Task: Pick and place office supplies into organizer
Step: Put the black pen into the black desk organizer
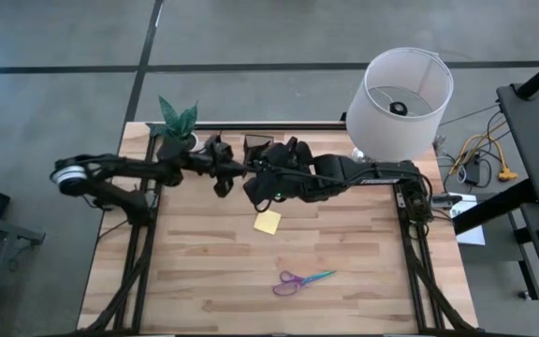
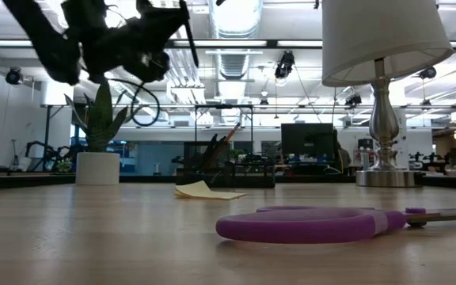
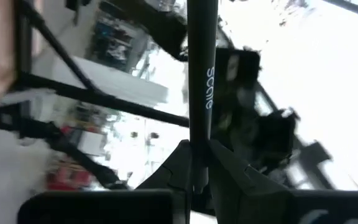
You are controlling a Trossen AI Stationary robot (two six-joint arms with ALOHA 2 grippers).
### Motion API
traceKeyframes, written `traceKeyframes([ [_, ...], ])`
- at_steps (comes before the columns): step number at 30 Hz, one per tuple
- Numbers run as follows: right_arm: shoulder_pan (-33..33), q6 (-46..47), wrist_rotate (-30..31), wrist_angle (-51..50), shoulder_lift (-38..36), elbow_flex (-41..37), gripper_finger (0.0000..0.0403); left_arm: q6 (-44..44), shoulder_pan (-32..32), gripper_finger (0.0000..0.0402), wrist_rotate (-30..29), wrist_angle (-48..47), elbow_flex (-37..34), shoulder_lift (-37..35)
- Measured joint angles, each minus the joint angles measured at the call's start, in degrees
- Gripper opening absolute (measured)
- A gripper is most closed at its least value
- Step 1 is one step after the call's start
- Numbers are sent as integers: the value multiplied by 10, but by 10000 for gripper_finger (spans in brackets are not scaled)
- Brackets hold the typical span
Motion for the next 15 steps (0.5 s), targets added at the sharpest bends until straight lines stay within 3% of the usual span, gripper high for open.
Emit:
traceKeyframes([
  [8, -1, -58, 83, 1, 0, 0, 130, -195, 61, 17, 10, 32, 28, 98],
  [15, -6, -175, 102, 1, 0, 0, 127, -249, 85, 17, -17, 35, 67, 151],
])
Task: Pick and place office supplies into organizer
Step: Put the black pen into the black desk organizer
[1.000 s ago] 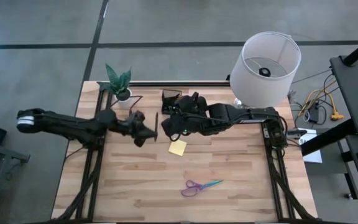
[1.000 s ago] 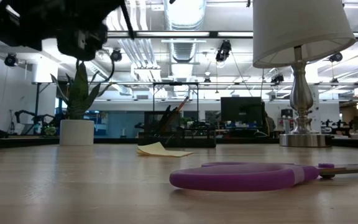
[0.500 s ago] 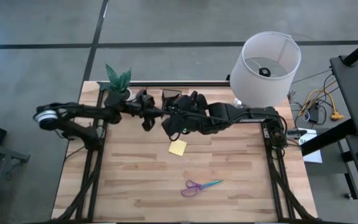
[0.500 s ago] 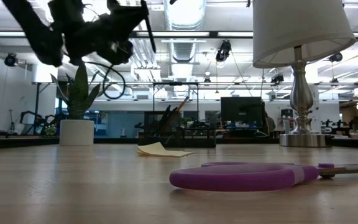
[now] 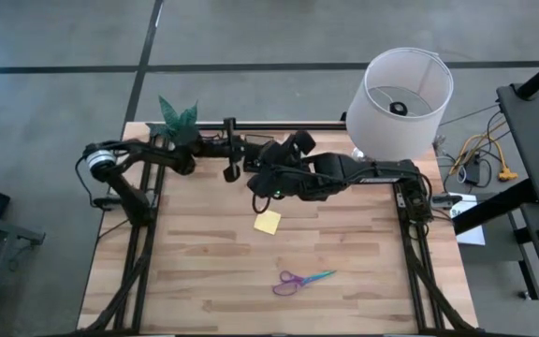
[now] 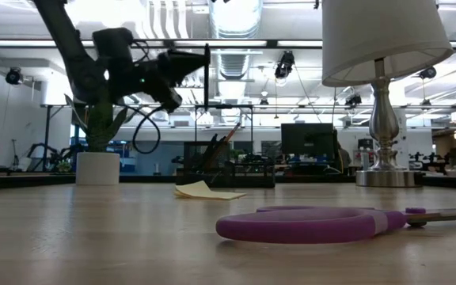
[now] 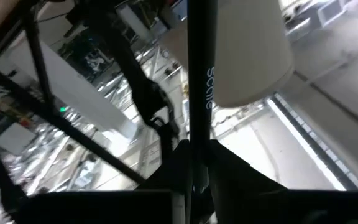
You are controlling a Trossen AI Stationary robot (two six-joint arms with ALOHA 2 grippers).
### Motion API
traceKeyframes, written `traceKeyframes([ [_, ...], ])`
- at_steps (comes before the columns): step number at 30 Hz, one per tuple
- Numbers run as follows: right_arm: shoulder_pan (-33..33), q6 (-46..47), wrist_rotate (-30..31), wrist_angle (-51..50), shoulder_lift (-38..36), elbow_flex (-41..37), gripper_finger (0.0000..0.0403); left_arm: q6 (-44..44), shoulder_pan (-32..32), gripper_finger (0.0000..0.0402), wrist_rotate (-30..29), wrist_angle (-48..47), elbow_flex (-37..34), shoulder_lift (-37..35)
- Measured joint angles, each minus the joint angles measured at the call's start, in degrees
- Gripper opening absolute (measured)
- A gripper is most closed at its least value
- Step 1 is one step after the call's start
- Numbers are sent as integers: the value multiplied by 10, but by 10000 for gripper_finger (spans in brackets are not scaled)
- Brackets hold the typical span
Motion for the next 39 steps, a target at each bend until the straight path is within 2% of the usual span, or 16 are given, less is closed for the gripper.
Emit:
traceKeyframes([
  [4, -2, -73, 31, 0, 0, 0, 121, -10, 8, 17, -50, -3, 11, 25],
  [8, -3, -158, 29, 4, 0, 0, 118, -10, 9, 17, -100, -4, 13, 41],
  [14, -3, -254, 26, 12, 0, 0, 122, -24, 9, 17, -117, -19, 12, 50],
  [17, -3, -265, 26, 13, 0, 0, 123, -30, 9, 17, -134, -37, 7, 49],
  [23, -3, -260, 26, 13, 0, 0, 118, -98, 9, 23, -135, -56, 5, 49],
  [39, -3, -312, 25, 15, 0, 0, 112, -96, 9, 98, -135, -54, -1, 49],
])
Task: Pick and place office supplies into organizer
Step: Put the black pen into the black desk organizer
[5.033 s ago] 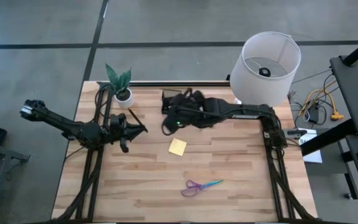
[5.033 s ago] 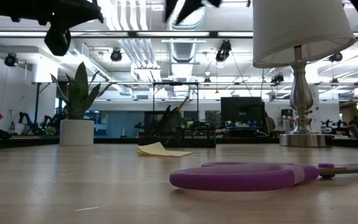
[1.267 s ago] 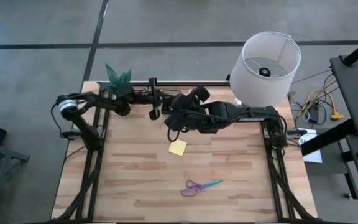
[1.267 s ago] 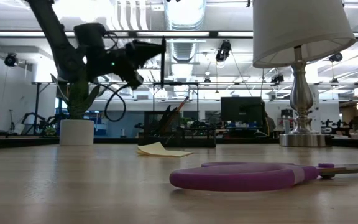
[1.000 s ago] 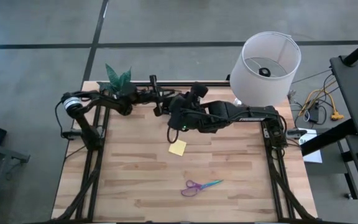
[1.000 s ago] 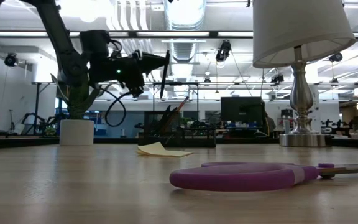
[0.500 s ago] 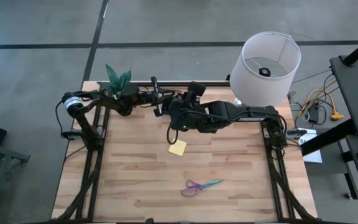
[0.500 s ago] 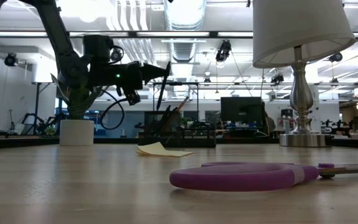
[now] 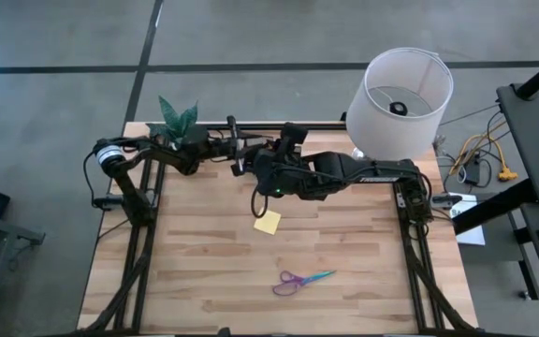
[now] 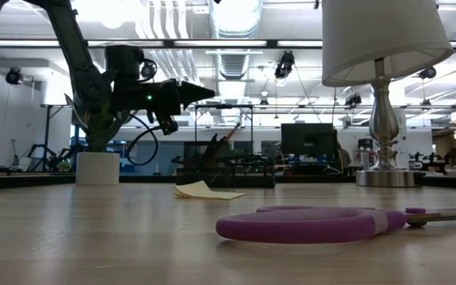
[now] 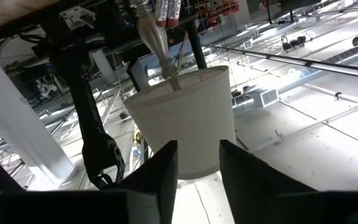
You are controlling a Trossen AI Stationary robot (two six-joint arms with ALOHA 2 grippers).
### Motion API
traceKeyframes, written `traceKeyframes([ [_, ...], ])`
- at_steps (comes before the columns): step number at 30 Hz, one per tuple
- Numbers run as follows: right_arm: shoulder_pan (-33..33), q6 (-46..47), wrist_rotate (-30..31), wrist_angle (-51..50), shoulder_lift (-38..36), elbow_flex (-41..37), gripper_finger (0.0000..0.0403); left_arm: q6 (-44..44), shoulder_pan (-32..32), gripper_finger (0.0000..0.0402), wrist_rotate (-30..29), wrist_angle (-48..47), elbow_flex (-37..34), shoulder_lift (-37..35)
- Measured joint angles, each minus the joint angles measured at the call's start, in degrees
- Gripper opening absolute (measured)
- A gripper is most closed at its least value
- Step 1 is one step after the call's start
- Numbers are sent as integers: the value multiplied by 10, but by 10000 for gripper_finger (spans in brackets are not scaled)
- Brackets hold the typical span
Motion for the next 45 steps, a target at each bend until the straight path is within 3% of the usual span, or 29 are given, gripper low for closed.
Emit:
traceKeyframes([
  [7, 0, 4, 0, 4, 0, 0, 112, 2, -1, 126, 4, 0, 0, 0],
  [16, 0, 7, -1, 9, 0, 0, 111, -1, -8, 128, 45, -2, 0, 0],
  [21, 0, 3, -1, 10, 0, 0, 109, 4, -28, 128, 46, -85, 0, 0],
  [25, 0, 6, -1, 10, 0, 0, 107, 63, -34, 127, 45, -132, 13, 0],
  [30, 0, 7, -1, 11, -1, 0, 107, 221, -34, 124, 45, -121, 16, 0],
  [36, 0, 6, -1, 10, -1, 0, 104, 652, -39, 108, 48, -66, 15, 0],
  [39, 0, 2, -1, 10, -1, 0, 105, 720, -52, 107, 49, -64, 22, -1],
  [45, 0, 3, -1, 10, -1, 0, 102, 739, -56, 106, 79, -52, 30, -2],
])
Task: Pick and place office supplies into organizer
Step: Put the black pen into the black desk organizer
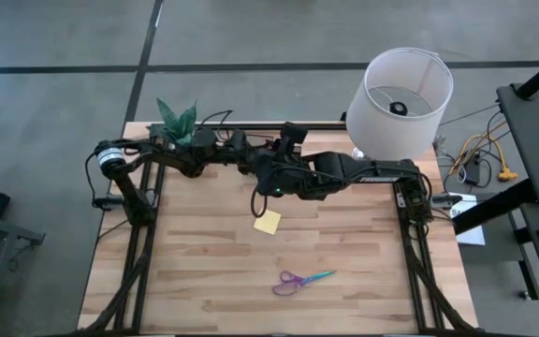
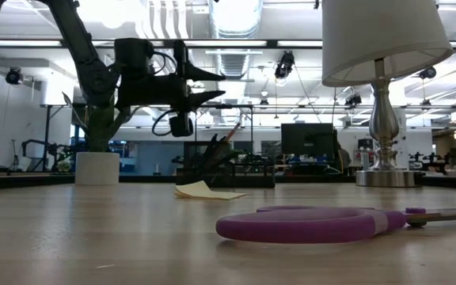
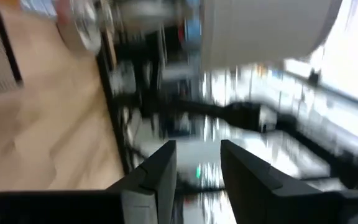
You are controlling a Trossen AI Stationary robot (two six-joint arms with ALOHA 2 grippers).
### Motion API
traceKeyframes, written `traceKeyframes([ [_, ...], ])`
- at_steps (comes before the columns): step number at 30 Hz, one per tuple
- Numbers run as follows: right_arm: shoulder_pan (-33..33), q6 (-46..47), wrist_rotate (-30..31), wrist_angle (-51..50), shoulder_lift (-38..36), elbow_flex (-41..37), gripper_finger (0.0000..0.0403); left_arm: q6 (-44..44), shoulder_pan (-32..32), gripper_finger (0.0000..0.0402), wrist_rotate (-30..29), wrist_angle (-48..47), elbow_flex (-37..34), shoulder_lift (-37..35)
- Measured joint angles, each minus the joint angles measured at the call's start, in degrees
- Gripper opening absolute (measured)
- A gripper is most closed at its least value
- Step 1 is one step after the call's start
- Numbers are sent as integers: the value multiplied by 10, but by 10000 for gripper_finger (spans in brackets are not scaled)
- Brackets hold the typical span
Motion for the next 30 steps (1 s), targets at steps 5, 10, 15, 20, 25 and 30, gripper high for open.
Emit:
traceKeyframes([
  [5, 0, 0, 0, 0, 0, 0, 105, 25, -6, 106, 80, 1, 1, 0],
  [10, 0, 5, 0, 0, 0, 0, 101, 177, -24, 106, 79, 6, 0, -13],
  [15, -2, -16, 0, 15, 0, 0, 100, 309, -63, 106, 104, 1, -2, -97],
  [20, -8, -72, 1, 83, 1, 0, 102, 411, -103, 106, 84, -171, -3, -237],
  [25, -6, -69, 0, 114, 1, 0, 98, 545, -130, 106, -19, -465, -3, -409],
  [30, -7, -44, 0, 124, 1, 0, 100, 581, -154, 106, -128, -618, -3, -567],
])
